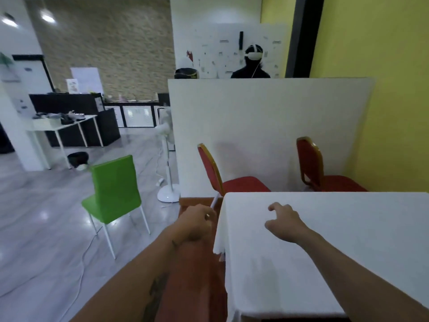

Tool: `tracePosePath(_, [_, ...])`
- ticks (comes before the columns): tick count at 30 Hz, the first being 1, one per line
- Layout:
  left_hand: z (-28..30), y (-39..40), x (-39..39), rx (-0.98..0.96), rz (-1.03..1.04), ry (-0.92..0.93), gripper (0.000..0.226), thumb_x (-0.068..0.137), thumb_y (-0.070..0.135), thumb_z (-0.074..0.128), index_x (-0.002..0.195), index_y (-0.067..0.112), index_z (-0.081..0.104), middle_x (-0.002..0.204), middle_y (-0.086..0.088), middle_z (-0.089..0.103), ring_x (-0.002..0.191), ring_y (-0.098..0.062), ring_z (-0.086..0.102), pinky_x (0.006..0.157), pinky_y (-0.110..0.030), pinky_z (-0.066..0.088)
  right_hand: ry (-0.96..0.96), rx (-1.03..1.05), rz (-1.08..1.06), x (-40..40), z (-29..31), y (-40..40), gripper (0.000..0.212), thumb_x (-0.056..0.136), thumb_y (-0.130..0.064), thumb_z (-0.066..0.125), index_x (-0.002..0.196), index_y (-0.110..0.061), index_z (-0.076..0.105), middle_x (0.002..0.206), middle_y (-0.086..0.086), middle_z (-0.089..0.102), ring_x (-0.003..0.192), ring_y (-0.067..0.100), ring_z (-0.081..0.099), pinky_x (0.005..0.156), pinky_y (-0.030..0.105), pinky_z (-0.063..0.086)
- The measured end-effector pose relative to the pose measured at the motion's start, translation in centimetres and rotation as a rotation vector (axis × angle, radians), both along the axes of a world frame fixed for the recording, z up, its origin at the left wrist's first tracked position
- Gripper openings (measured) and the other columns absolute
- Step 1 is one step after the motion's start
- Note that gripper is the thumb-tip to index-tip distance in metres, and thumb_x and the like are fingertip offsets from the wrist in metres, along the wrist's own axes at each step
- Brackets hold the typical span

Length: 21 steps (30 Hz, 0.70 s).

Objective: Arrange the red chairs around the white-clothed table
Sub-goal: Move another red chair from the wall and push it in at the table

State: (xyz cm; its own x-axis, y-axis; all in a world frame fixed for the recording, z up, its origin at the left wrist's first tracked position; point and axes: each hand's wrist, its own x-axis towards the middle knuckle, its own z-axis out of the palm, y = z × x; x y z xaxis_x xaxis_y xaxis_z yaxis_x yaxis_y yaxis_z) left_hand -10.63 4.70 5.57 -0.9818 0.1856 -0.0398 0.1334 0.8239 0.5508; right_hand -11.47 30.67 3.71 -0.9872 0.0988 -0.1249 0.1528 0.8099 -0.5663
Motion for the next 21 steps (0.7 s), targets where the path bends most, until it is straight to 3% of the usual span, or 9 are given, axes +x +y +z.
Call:
tracePosePath(6, [0.8,-6.5,-6.8,-0.009,0.069,0.028,0.039,0.089,0.004,0.053,0.123,0.014,0.068,0.118,-0.007,0.070,0.102,-0.021,0.066,0.083,-0.026,0.052,0.016,0.006,0.076,-10.2,-0.2,-7.0,0.066,0.083,-0.018,0.057,0.147,-0.019,0.039,0.146,0.015,0.039,0.121,0.032,0.048,0.085,0.040,0.054])
tracePosePath(12, [1.0,-9.4,-18.5,-0.061,0.004,0.070,0.038,0.091,0.006,0.050,0.122,0.016,0.069,0.113,-0.004,0.073,0.091,-0.017,0.066,0.076,-0.024,0.052,0.026,-0.074,0.051,-23.4,-0.9,-10.7,0.068,0.086,-0.019,0.059,0.150,-0.018,0.038,0.145,0.015,0.041,0.130,0.036,0.044,0.103,0.047,0.047])
tracePosePath(17, [1.4,-11.3,-27.8,-0.108,-0.039,0.023,0.038,0.093,0.009,0.048,0.125,0.018,0.068,0.117,-0.002,0.071,0.100,-0.018,0.065,0.082,-0.025,0.051,0.013,-0.165,0.021,-33.0,-0.4,-12.5,0.068,0.085,-0.013,0.060,0.150,-0.013,0.039,0.137,0.018,0.050,0.118,0.038,0.057,0.092,0.048,0.056])
tracePosePath(21, [1.4,-12.9,-34.1,-0.090,-0.062,0.000,0.036,0.095,0.012,0.048,0.125,0.016,0.067,0.120,-0.005,0.070,0.104,-0.021,0.066,0.090,-0.031,0.054,-0.008,-0.138,0.017,-38.7,-0.2,-14.1,0.065,0.087,-0.013,0.058,0.150,-0.012,0.039,0.146,0.019,0.045,0.119,0.038,0.058,0.093,0.048,0.056])
